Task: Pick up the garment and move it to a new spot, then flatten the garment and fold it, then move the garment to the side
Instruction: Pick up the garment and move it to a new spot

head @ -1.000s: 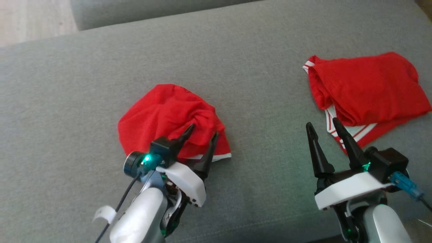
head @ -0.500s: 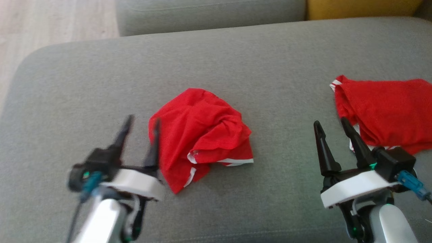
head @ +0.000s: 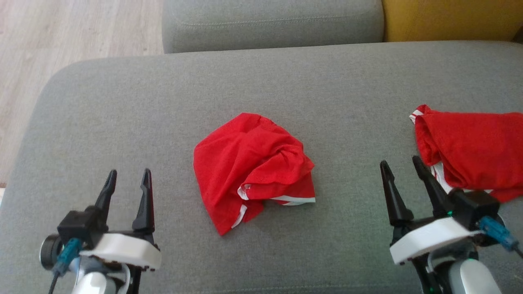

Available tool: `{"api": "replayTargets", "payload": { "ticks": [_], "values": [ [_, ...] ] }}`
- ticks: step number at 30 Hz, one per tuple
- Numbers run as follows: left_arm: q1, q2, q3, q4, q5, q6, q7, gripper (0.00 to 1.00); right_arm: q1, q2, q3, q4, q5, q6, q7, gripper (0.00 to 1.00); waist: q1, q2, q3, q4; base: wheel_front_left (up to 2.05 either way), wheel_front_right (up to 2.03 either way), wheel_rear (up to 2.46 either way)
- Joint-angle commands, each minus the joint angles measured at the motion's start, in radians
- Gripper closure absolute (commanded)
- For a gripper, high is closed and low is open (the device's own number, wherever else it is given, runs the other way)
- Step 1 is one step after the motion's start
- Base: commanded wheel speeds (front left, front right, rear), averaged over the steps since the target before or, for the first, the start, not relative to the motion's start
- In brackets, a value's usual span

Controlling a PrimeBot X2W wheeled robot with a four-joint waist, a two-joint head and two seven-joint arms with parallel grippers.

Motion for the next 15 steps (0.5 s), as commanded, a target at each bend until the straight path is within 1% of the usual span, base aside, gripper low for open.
{"api": "replayTargets", "payload": {
  "ticks": [1,15],
  "values": [
    [-0.026,0.029,0.035,-0.047,-0.008,0.004,0.001,0.0,-0.012,-0.01,0.015,-0.039,0.0,-0.001,0.001,0.0,0.0,-0.0001,-0.005,0.0,0.0,0.0,0.0],
    [-0.007,0.036,0.022,-0.071,-0.01,0.014,0.01,0.0,0.0,-0.009,0.011,-0.049,0.002,-0.001,0.012,0.0,0.0,-0.0001,-0.012,-0.003,0.0,0.0,0.0]
  ]
}}
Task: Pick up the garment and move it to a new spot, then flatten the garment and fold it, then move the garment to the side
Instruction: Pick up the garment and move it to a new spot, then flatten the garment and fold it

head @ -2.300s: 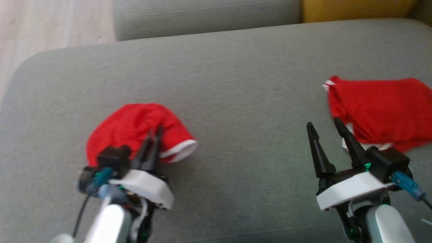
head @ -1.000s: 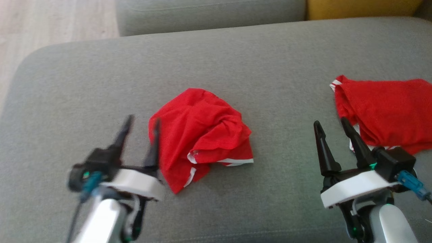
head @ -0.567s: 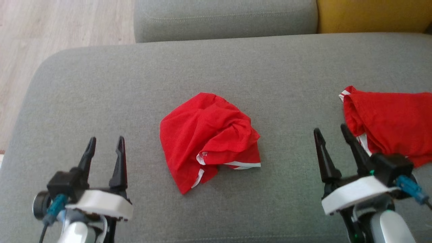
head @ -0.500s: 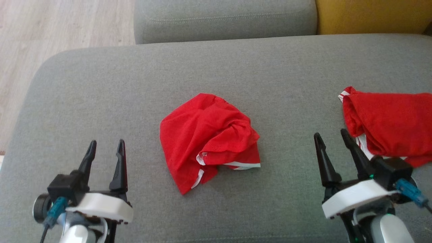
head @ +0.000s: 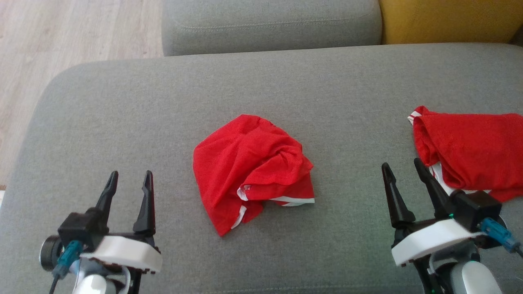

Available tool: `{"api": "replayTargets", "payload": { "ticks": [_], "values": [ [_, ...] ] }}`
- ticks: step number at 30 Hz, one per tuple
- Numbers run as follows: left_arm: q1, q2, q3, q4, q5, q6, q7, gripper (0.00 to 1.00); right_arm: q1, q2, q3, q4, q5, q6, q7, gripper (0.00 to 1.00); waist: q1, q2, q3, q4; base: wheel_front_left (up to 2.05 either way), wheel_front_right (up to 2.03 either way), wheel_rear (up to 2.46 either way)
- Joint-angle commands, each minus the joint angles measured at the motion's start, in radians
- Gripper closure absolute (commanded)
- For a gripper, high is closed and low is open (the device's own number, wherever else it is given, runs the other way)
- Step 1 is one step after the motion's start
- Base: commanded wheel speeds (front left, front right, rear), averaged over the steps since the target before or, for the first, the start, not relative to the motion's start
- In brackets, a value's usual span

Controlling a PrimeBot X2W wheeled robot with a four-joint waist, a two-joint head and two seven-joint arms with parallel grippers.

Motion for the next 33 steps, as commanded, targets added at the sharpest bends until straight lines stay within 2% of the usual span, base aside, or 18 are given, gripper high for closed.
{"api": "replayTargets", "payload": {
  "ticks": [1,26,30,33],
  "values": [
    [-0.034,0.024,0.032,-0.036,-0.01,0.006,0.0,0.0,-0.025,-0.009,0.019,-0.043,0.002,-0.001,0.003,0.0,0.0,0.0,0.0,0.0,0.0,0.0,0.0],
    [-0.054,0.028,0.017,-0.04,-0.012,0.016,-0.006,0.0,-0.036,-0.01,0.019,-0.042,0.0,-0.001,0.005,0.0,0.0,0.0,0.014,0.002,0.0,0.0,0.0],
    [-0.064,0.028,0.012,-0.043,-0.01,0.017,-0.006,0.0,-0.051,-0.027,0.064,-0.035,0.008,-0.001,0.028,0.0,0.0,0.0,0.026,0.009,0.0,0.0,0.0],
    [-0.077,0.026,0.008,-0.046,-0.006,0.017,-0.006,0.0,-0.081,-0.054,0.148,-0.019,0.023,-0.001,0.073,0.0,0.0,0.0,0.045,0.016,0.0,0.0,0.0]
  ]
}}
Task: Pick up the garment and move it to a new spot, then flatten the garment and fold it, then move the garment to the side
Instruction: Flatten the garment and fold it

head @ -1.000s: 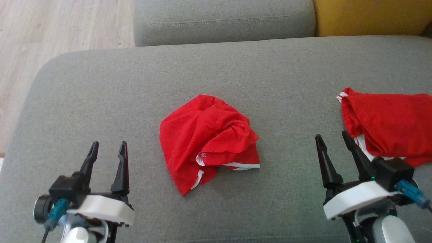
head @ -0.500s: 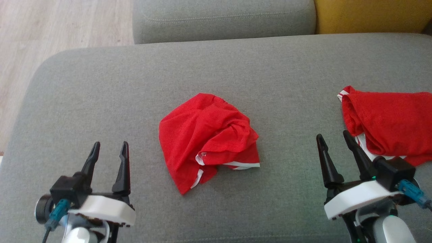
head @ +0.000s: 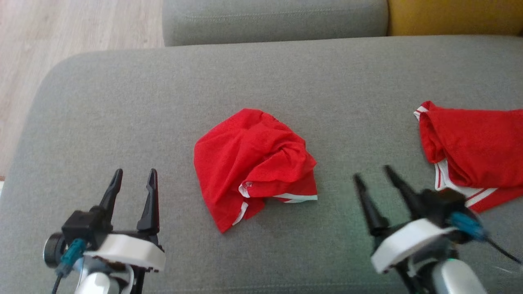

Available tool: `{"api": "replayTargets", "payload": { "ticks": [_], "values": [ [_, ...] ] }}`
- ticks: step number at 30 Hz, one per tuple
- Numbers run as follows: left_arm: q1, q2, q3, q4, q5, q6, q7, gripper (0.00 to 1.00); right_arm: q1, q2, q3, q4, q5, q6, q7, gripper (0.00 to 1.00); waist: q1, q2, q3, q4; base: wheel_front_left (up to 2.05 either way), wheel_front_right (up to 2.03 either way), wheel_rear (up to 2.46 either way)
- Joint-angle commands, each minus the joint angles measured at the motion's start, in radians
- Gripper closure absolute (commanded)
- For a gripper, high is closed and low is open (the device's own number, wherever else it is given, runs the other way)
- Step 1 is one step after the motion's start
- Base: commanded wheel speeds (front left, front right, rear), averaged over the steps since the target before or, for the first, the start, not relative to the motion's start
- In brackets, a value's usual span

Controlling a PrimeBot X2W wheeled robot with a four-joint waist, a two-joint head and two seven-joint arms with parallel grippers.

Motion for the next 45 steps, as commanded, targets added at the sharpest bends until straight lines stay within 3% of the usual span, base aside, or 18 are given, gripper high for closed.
{"api": "replayTargets", "payload": {
  "ticks": [1,6,12,22,24,25,31,40,44,45],
  "values": [
    [-0.073,0.019,0.03,-0.037,0.004,0.006,-0.006,0.0,-0.074,-0.024,0.062,-0.027,0.012,-0.001,0.016,0.0,0.0,0.0,0.013,0.008,0.0,0.0,0.0],
    [-0.101,0.011,0.018,-0.036,0.011,0.005,-0.007,0.0,-0.174,-0.091,0.264,0.017,0.05,-0.001,0.078,0.0,0.0,0.0,0.048,0.027,0.0,0.0,0.0],
    [-0.137,0.002,0.012,-0.016,0.011,-0.007,-0.012,0.0,-0.298,-0.141,0.422,0.063,0.068,-0.001,0.1,0.0,0.0,0.0,0.081,0.047,0.0,0.0,0.0],
    [-0.188,-0.019,0.005,0.017,0.019,-0.024,-0.02,0.0,-0.493,-0.199,0.606,0.242,0.059,-0.001,0.144,0.0,0.0,0.0,0.122,0.075,0.0,0.0,0.0],
    [-0.191,-0.022,0.007,0.022,0.02,-0.027,-0.021,0.0,-0.512,-0.198,0.615,0.275,0.061,-0.001,0.147,0.71,0.0,0.0,0.123,0.077,0.0,0.0,0.0],
    [-0.194,-0.025,0.007,0.027,0.021,-0.029,-0.021,0.0,-0.52,-0.191,0.602,0.294,0.066,-0.001,0.127,1.0,0.0,0.0,0.121,0.079,0.0,0.0,0.0],
    [-0.189,-0.028,0.017,0.038,0.024,-0.036,-0.023,0.0,-0.486,-0.159,0.478,0.303,0.105,-0.001,0.044,1.0,0.0,0.0,0.105,0.073,0.0,0.0,0.0],
    [-0.174,-0.024,0.03,0.029,0.036,-0.036,-0.023,0.0,-0.3,-0.042,0.061,0.317,0.141,-0.001,-0.049,1.0,0.0,0.0,0.089,0.044,0.0,0.0,0.0],
    [-0.173,-0.019,0.032,0.029,0.04,-0.038,-0.023,0.0,-0.235,-0.01,-0.054,0.359,0.123,-0.001,-0.059,1.0,0.0,0.0,0.089,0.032,0.0,0.0,0.0],
    [-0.173,-0.018,0.032,0.029,0.04,-0.038,-0.023,0.0,-0.226,-0.004,-0.068,0.367,0.121,-0.001,-0.064,0.93,0.0,0.0,0.089,0.029,0.0,0.0,0.0]
  ]
}}
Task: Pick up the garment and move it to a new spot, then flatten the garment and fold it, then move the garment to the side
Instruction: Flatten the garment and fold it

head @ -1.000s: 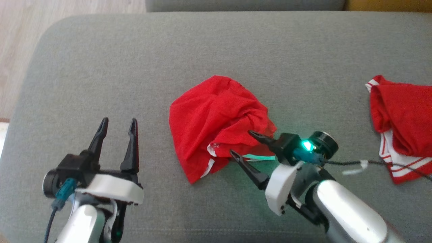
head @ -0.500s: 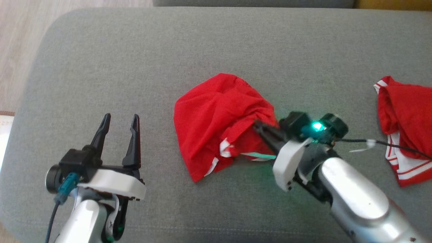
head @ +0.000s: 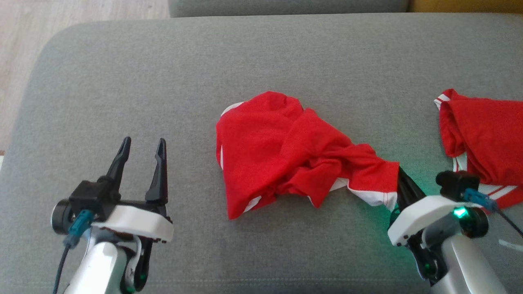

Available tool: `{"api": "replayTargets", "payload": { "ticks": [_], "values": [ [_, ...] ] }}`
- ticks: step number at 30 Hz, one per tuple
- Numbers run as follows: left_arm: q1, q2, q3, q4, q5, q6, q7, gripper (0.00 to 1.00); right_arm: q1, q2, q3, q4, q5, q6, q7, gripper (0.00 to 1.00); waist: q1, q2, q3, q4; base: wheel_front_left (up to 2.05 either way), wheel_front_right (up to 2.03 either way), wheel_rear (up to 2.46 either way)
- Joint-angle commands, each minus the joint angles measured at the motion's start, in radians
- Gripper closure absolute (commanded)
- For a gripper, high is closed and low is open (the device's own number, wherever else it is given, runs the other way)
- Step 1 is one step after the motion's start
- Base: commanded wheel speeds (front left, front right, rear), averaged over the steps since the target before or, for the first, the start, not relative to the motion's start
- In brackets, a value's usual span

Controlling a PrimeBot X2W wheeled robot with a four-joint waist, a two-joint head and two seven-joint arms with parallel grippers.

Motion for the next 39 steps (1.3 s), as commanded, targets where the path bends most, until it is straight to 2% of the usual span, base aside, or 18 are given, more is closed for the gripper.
{"api": "replayTargets", "payload": {
  "ticks": [1,2,11,17,25,39],
  "values": [
    [-0.035,0.02,0.046,-0.034,0.01,-0.001,-0.012,0.0,-0.018,0.012,0.006,-0.023,-0.011,-0.001,-0.02,0.52,0.0,0.0,0.001,-0.006,0.0,0.0,0.0],
    [-0.035,0.02,0.047,-0.034,0.01,0.0,-0.012,0.0,-0.013,0.015,-0.006,-0.016,-0.016,-0.001,-0.027,0.0,0.0,0.0,0.001,-0.009,0.0,0.0,0.0],
    [-0.015,0.019,0.043,-0.039,0.014,0.011,-0.012,0.0,0.029,0.008,-0.047,-0.063,-0.065,-0.001,-0.093,0.0,0.0,0.0,-0.024,-0.021,0.0,0.0,0.0],
    [0.0,0.024,0.048,-0.049,0.011,0.024,-0.012,0.0,0.072,-0.008,-0.072,-0.221,-0.115,-0.001,-0.112,0.0,0.0,0.0,-0.039,-0.023,0.0,0.0,0.0],
    [0.025,0.028,0.05,-0.056,0.006,0.035,-0.012,0.0,0.116,0.001,-0.006,-0.432,-0.14,-0.001,-0.06,0.0,0.0,0.0,-0.058,-0.018,0.0,0.0,0.0],
    [0.03,0.035,0.048,-0.059,-0.004,0.041,-0.012,0.0,0.154,0.018,0.001,-0.485,-0.136,-0.001,-0.017,0.0,0.0,0.0,-0.056,-0.013,0.0,0.0,0.0]
  ]
}}
